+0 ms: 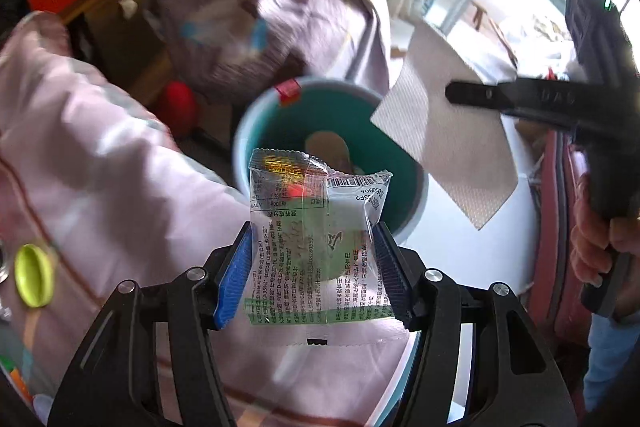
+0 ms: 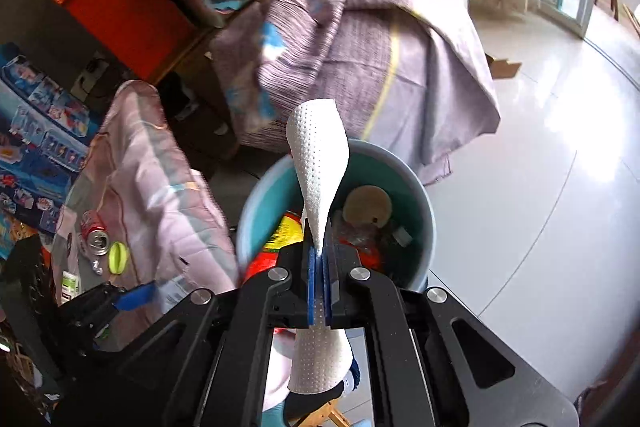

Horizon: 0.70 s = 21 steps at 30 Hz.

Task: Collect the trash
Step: 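Carry the packet and tissue over the teal bucket and open both grippers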

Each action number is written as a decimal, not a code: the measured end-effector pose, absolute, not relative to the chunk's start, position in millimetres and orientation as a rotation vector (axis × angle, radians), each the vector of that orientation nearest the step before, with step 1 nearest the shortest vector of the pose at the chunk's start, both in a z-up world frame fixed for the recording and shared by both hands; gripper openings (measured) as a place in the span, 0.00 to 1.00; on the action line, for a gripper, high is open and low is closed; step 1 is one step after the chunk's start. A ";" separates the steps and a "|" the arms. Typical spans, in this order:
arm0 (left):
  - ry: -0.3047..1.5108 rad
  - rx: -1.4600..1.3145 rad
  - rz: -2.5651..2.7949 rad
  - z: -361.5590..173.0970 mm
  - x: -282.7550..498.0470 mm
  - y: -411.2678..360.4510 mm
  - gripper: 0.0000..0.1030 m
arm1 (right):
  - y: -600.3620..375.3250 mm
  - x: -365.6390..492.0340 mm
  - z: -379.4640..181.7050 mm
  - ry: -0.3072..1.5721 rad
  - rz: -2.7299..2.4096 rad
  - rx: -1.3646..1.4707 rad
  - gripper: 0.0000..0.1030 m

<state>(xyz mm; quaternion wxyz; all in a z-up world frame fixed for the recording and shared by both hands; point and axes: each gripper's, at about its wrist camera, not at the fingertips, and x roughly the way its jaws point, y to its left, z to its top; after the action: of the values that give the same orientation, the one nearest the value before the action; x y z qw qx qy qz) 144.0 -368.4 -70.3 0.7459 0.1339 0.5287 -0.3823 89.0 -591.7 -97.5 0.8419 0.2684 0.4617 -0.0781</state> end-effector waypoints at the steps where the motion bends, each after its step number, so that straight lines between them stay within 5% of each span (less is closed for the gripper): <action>1: 1.172 0.299 -0.848 -76.2 145.4 -374.8 0.58 | -595.4 88.8 -101.0 0.979 -0.170 0.573 0.03; 17: 1.287 0.297 -0.943 -135.7 177.6 -442.3 0.59 | -617.0 102.8 -133.1 1.060 -0.209 0.616 0.03; 21: 1.246 0.295 -0.903 -127.4 189.7 -441.6 0.68 | -612.7 112.8 -138.7 1.080 -0.184 0.623 0.06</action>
<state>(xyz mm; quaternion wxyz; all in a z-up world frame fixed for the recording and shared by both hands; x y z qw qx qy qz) 189.7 -441.6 -127.4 0.7086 0.1328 0.5611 -0.4067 112.8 -612.7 -138.7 0.8080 0.2913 0.5049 -0.0861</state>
